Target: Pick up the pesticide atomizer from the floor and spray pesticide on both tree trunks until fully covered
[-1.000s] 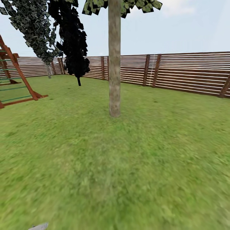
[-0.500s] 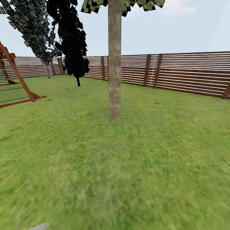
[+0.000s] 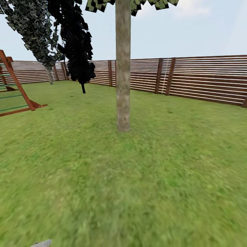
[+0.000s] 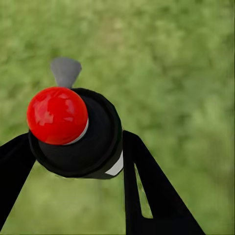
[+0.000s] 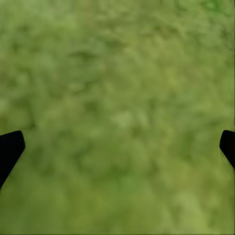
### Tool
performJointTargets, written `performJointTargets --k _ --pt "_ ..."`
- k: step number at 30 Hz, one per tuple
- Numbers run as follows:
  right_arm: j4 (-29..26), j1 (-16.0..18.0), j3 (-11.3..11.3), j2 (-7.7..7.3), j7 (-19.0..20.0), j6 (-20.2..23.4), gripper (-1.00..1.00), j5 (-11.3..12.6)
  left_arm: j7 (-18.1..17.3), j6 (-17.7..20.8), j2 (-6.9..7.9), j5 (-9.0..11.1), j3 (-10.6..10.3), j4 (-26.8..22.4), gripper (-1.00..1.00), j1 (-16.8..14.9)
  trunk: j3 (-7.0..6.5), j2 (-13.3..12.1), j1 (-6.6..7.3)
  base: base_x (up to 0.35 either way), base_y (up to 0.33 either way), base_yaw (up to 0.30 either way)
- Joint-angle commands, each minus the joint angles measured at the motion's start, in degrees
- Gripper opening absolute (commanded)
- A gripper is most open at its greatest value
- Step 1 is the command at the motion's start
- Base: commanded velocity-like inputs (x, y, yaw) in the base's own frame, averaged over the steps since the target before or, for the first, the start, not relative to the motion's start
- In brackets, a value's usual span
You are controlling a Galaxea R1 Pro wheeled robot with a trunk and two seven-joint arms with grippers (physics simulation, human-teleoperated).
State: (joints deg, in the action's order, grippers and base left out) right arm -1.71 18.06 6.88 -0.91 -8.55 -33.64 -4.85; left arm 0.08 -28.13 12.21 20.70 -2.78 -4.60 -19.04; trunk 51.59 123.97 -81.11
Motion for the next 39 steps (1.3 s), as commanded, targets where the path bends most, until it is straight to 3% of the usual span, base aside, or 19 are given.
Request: performJointTargets --k 1,39 --pt "0.0 0.0 0.3 -0.01 -0.6 0.0 1.00 -0.5 0.0 -0.2 0.01 0.3 -0.3 0.0 -1.00 0.0 0.05 0.0 -0.03 0.339 0.000 0.000" --pt "0.0 0.0 0.3 0.03 -0.6 0.0 1.00 -0.4 0.0 -0.2 0.01 0.3 -0.3 0.0 -1.00 0.0 0.05 0.0 -0.03 0.339 0.000 0.000"
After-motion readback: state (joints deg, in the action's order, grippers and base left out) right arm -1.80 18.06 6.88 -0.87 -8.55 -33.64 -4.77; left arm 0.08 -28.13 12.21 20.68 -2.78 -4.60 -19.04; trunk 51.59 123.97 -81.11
